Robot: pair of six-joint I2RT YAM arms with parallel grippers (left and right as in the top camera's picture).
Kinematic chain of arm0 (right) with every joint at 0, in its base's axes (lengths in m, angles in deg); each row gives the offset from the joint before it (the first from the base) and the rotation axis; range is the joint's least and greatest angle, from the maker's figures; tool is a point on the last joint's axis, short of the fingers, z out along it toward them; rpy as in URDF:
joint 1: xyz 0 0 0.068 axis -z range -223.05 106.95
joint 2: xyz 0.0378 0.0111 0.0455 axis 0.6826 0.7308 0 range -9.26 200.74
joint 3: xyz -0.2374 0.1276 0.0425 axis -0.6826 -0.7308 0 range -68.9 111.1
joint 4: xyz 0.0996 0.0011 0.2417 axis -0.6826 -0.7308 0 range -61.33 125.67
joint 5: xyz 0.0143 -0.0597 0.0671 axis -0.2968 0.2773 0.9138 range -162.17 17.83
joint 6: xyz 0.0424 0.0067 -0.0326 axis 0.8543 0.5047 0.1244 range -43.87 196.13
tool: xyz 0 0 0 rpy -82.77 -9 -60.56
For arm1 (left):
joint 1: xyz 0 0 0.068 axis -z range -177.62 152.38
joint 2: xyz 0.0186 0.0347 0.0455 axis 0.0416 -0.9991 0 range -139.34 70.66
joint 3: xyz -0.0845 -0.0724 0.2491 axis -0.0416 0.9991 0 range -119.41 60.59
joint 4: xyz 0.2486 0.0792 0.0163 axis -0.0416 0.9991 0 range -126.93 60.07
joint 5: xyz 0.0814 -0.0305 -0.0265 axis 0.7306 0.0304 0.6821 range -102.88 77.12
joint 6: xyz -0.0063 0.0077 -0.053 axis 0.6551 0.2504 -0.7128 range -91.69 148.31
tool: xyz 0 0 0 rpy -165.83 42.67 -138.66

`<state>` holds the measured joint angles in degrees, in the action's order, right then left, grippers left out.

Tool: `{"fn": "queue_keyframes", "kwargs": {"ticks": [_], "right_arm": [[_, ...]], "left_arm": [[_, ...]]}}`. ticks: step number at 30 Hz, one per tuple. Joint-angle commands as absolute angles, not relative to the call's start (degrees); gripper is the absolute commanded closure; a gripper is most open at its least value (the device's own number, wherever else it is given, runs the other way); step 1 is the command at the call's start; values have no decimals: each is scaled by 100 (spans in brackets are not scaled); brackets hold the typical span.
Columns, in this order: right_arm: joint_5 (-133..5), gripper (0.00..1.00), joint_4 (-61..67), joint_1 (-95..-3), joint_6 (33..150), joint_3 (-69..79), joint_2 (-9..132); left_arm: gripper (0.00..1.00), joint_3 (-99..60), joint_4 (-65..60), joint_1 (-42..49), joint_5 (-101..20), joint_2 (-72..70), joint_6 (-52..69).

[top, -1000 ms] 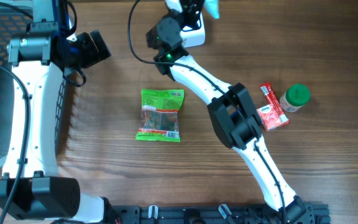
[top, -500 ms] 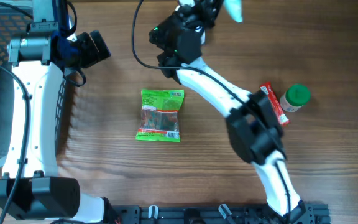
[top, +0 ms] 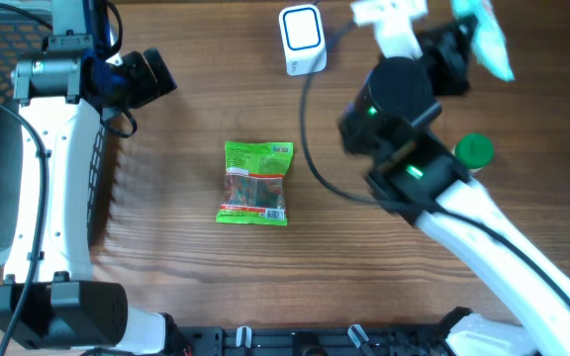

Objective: Scan the item barcode
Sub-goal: 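Carry the wipes pack right and set it beside the tissue pack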

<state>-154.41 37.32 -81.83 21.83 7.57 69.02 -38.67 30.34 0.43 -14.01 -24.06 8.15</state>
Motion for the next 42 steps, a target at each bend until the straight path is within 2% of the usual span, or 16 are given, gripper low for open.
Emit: {"fn": "queue_keyframes", "kwargs": {"ticks": [1,3,5,7,10,14,20,32,33,34,35,42], "right_arm": [[-14232,96,1319,-8170,6036,654,6244],[-11918,96,-506,-8011,7612,654,6069],[-10414,96,-1090,-7668,8587,650,6104],[-9389,96,-1490,-7303,9435,650,6251],[-8530,96,-1938,-6940,9570,650,6594],[-8364,96,-2508,-6813,9570,650,7293],[-8375,96,-2705,-6813,9551,650,8463],[-9634,95,-2648,-6557,9575,650,9978],[-9644,82,-2646,-6468,9577,650,9997],[-9660,58,-2635,-6371,9577,650,10006],[-9660,49,-2628,-6271,9573,650,10006],[-9614,46,-3028,-5873,9588,862,9958]], "left_arm": [[0,-3854,3020,27,-1363,-2406,902],[0,-3852,3020,27,-1366,-2406,904],[0,-3854,3018,27,-1363,-2406,902],[0,-3854,3020,27,-1363,-2406,902],[0,-3852,3020,27,-1363,-2406,902],[0,-3852,3020,27,-1366,-2406,904],[0,-3852,3020,27,-1366,-2406,904],[0,-3852,3020,27,-1363,-2406,904],[0,-3852,3020,27,-1366,-2406,902],[0,-3852,3020,27,-1363,-2406,902],[0,-3852,3020,27,-1366,-2406,902],[0,-3852,3020,27,-1363,-2406,902]]}}
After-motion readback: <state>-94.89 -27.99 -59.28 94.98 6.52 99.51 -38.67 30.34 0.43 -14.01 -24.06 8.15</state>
